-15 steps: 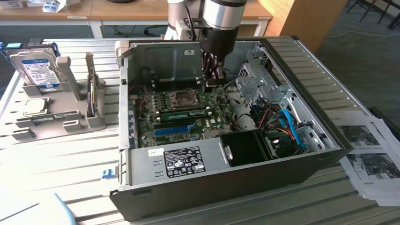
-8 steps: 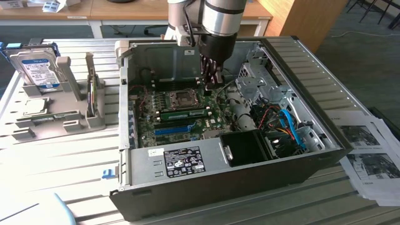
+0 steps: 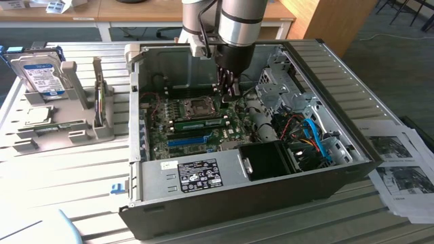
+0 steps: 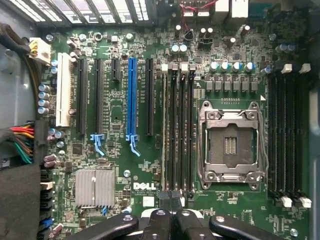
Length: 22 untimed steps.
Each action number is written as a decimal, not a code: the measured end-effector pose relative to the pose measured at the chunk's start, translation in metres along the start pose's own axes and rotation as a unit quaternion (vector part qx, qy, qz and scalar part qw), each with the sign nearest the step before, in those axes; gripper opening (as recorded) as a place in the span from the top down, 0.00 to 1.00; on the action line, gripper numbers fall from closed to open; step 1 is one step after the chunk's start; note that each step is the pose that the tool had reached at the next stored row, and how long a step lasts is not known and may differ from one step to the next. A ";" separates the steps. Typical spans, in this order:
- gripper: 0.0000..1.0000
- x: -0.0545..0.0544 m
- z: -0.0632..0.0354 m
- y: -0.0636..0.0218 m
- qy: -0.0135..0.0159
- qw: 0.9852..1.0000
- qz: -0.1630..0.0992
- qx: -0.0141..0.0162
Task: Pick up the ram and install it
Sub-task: 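Insert the ram into the slot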
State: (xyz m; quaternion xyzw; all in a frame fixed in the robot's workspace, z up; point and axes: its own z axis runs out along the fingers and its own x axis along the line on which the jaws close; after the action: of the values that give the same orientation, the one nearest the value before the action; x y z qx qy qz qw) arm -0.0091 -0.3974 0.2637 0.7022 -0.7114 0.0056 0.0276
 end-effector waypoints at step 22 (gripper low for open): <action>0.91 -0.001 0.0160 -0.0061 0.000 1.000 0.000 0.000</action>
State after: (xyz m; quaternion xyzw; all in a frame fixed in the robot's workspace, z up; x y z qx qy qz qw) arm -0.0035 -0.3974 0.2475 0.7023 -0.7114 0.0055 0.0278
